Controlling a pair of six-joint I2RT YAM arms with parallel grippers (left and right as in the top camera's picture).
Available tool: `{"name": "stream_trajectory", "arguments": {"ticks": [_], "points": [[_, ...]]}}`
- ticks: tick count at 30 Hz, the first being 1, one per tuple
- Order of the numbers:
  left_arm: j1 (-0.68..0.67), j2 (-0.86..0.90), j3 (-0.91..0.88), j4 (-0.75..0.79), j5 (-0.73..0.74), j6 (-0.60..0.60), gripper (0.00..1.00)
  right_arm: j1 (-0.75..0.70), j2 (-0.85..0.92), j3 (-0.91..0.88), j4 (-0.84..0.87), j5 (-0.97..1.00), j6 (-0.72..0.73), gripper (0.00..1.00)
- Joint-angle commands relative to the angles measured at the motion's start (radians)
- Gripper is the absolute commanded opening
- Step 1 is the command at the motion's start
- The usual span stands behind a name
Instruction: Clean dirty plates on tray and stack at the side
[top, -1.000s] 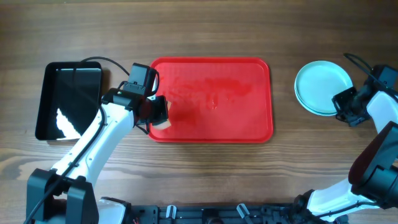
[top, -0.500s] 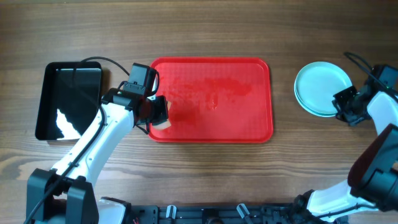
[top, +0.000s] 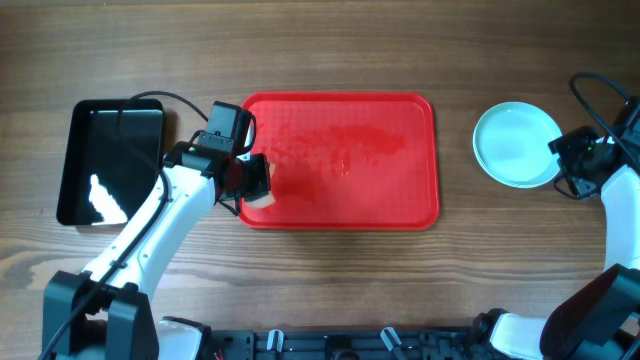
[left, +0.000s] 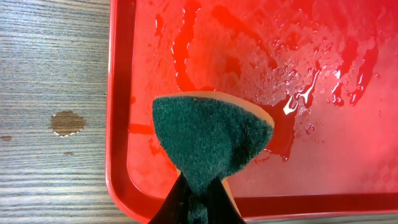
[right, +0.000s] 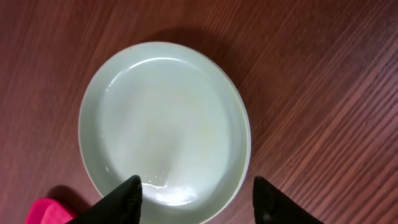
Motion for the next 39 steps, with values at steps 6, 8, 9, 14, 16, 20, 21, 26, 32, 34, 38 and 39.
{"name": "stream_trajectory", "arguments": {"ticks": [6, 8, 9, 14, 16, 20, 21, 26, 32, 34, 38, 39], "points": [[0.002, 0.010, -0.005, 0.005, 0.019, -0.009, 0.04, 0.000, -0.009, 0.001, -0.004, -0.109, -0.017, 0.57], [0.002, 0.010, -0.005, 0.019, 0.021, -0.009, 0.04, 0.000, -0.009, 0.001, -0.004, -0.270, -0.059, 0.59], [0.002, 0.010, -0.005, 0.024, 0.026, -0.009, 0.04, 0.000, -0.009, 0.001, -0.004, -0.312, -0.060, 0.59], [0.002, -0.004, -0.005, 0.086, 0.034, -0.009, 0.04, 0.012, -0.009, 0.001, -0.011, -0.562, -0.060, 0.69], [0.002, -0.009, -0.005, 0.122, 0.029, 0.008, 0.04, 0.025, -0.009, 0.001, -0.021, -0.599, -0.048, 0.82], [0.002, 0.013, -0.005, 0.183, 0.010, 0.095, 0.04, 0.052, -0.009, 0.001, -0.035, -0.596, -0.027, 1.00], [0.005, 0.014, -0.005, 0.178, -0.008, 0.113, 0.04, 0.056, -0.009, 0.001, -0.035, -0.596, -0.027, 1.00], [0.047, -0.018, -0.004, 0.150, -0.234, 0.115, 0.04, 0.060, -0.009, 0.001, -0.046, -0.547, -0.029, 1.00], [0.210, -0.122, -0.004, 0.181, -0.262, 0.074, 0.04, 0.060, -0.009, 0.001, -0.089, -0.469, -0.029, 1.00], [0.283, -0.127, -0.004, 0.210, -0.262, 0.073, 0.04, 0.060, -0.009, 0.001, -0.099, -0.436, -0.030, 1.00], [0.429, -0.098, -0.005, 0.257, -0.262, 0.066, 0.04, 0.060, -0.009, 0.001, -0.158, -0.339, -0.029, 1.00], [0.457, -0.084, -0.005, 0.278, -0.262, 0.055, 0.04, 0.060, -0.009, 0.001, -0.164, -0.322, -0.029, 1.00]]}}
